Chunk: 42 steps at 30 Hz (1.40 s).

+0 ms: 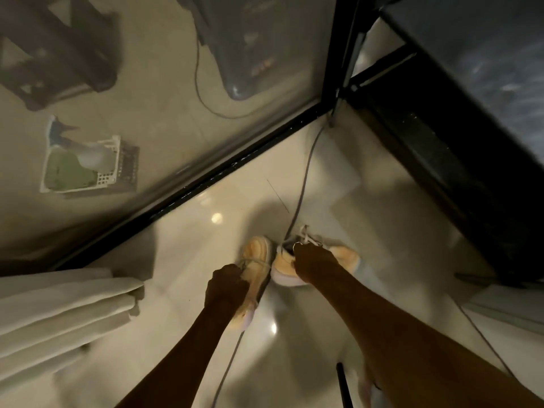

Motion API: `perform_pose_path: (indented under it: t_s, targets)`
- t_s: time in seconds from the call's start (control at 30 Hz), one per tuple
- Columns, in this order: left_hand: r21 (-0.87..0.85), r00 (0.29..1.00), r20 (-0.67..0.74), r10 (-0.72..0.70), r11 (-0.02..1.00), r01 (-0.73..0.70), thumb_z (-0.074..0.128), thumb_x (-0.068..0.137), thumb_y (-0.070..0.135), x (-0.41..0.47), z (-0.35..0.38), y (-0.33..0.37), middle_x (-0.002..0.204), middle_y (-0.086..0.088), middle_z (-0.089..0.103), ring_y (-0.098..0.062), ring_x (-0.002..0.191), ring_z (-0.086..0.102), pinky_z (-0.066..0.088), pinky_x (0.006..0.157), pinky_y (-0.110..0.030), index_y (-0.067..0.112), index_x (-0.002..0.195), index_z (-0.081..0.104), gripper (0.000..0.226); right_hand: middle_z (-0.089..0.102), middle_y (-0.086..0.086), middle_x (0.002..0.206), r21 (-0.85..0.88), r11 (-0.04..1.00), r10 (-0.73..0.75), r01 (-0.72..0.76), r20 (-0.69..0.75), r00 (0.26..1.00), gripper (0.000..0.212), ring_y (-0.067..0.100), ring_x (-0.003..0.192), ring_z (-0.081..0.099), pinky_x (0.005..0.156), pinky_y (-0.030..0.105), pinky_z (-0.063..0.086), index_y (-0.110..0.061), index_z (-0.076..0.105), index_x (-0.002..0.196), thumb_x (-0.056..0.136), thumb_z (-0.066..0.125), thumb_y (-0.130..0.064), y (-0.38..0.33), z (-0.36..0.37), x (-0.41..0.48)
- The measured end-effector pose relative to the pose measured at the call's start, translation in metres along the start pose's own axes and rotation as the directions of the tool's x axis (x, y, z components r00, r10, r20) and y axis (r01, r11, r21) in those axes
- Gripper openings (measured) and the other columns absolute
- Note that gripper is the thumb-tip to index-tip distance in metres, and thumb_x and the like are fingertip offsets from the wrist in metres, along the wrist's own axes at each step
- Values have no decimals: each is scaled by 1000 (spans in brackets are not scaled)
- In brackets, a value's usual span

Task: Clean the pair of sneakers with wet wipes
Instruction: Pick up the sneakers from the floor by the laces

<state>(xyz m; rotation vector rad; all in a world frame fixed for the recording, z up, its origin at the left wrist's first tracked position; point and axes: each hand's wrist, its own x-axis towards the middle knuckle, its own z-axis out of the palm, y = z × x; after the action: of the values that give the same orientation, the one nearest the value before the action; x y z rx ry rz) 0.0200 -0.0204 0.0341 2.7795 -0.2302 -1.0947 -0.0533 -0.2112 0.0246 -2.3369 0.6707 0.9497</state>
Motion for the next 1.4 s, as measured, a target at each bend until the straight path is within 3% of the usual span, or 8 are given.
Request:
perform_pose_path:
  t_s: [0.07, 0.17, 0.43, 0.57, 0.73, 0.93, 1.17, 1.4]
  targets:
    - [-134, 999, -34, -12, 991, 7, 66, 79, 26, -9, -17, 13, 120, -3, 64, -25, 108, 61, 45, 84, -25, 20, 116, 67, 38, 48, 14, 144, 41, 999, 7, -7, 7, 1000, 40, 32, 132, 45, 109, 41, 35, -11, 47, 138, 102, 44, -28, 1, -22, -16]
    - [-328, 997, -74, -17, 945, -8, 69, 75, 24, -21, -44, 31, 115, -3, 66, -25, 103, 62, 49, 85, -27, 20, 111, 71, 36, 57, 19, 128, 3, 1000, -18, 18, -62, 998, 32, 36, 116, 56, 93, 43, 45, -7, 54, 128, 100, 44, -19, 3, -53, -47]
    - [-537, 982, -143, 120, 824, -179, 71, 79, 21, -82, -112, 77, 105, -4, 71, -21, 93, 67, 57, 83, -37, 17, 103, 74, 25, 61, 13, 121, -53, 996, -83, 76, -142, 986, 37, 32, 103, 62, 77, 34, 49, -19, 48, 134, 98, 46, -21, 4, -142, -147]
    - [-573, 967, -153, 205, 779, -256, 72, 79, 20, -128, -143, 106, 92, -5, 73, -21, 76, 71, 61, 61, -40, 18, 97, 73, 18, 58, 10, 125, -145, 981, -159, 129, -216, 963, 40, 30, 107, 58, 80, 33, 43, -23, 43, 140, 100, 44, -21, 12, -179, -218]
    - [-527, 917, -188, 352, 751, -397, 72, 81, 20, -188, -175, 156, 84, -6, 73, -20, 69, 72, 59, 52, -34, 16, 94, 72, 14, 64, 7, 108, -200, 972, -196, 126, -388, 901, 35, 27, 94, 63, 72, 34, 44, -29, 44, 135, 100, 44, -23, 39, -213, -302]
    - [-416, 827, -266, 496, 715, -562, 73, 72, 24, -264, -189, 229, 68, 1, 72, -20, 62, 71, 61, 60, -40, 23, 77, 74, 6, 64, 9, 115, -68, 994, -111, 88, -571, 813, 37, 25, 101, 61, 89, 38, 50, -27, 47, 138, 100, 46, -28, 99, -231, -399]
    - [-251, 689, -317, 651, 643, -724, 70, 79, 21, -376, -172, 313, 72, 13, 69, -4, 69, 64, 44, 55, -17, 19, 74, 76, 8, 61, 6, 108, 103, 994, 48, 36, -709, 704, 35, 23, 92, 56, 75, 30, 39, -26, 48, 135, 101, 46, -28, 189, -212, -514]
    - [-130, 554, -250, 794, 540, -832, 66, 76, 19, -445, -117, 392, 74, 5, 72, -13, 67, 67, 56, 63, -31, 10, 75, 76, 13, 46, -19, 78, 185, 979, 201, -90, -767, 609, 20, 14, 77, 49, 59, 20, 29, -20, 55, 120, 102, 47, -21, 271, -166, -589]
